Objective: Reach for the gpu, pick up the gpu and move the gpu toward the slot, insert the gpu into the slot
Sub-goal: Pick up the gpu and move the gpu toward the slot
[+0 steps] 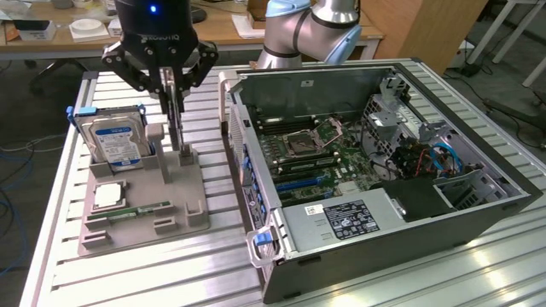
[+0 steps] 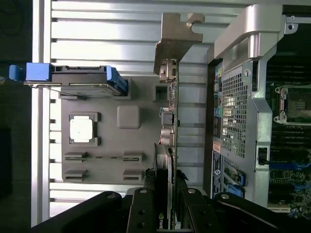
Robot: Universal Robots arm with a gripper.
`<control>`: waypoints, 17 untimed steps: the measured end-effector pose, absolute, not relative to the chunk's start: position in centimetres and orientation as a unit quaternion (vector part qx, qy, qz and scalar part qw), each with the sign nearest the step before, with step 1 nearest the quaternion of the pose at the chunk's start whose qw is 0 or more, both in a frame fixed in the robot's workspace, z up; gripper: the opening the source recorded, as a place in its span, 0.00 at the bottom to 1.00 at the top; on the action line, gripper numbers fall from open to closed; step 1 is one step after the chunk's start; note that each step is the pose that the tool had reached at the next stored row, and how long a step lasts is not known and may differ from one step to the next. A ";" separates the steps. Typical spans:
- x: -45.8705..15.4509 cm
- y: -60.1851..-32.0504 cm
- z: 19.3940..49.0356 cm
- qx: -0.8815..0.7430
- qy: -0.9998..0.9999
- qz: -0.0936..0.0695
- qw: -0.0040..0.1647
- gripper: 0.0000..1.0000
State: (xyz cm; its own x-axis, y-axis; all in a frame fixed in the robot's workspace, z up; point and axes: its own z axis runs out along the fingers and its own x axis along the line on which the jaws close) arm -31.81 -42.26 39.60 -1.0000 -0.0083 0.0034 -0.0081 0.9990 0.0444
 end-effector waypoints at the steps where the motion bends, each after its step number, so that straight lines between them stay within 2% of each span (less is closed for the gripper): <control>1: -31.8 -42.3 39.9 0.004 -1.000 -0.022 0.002 0.26; 9: -31.8 -42.3 41.8 0.004 -1.000 -0.022 0.002 0.26; 17: -30.8 -42.3 41.9 0.004 -1.000 -0.022 0.002 0.26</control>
State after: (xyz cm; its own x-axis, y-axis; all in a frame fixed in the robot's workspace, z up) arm -30.80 -42.26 41.86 -1.0000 -0.0083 0.0046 -0.0081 0.9990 0.0444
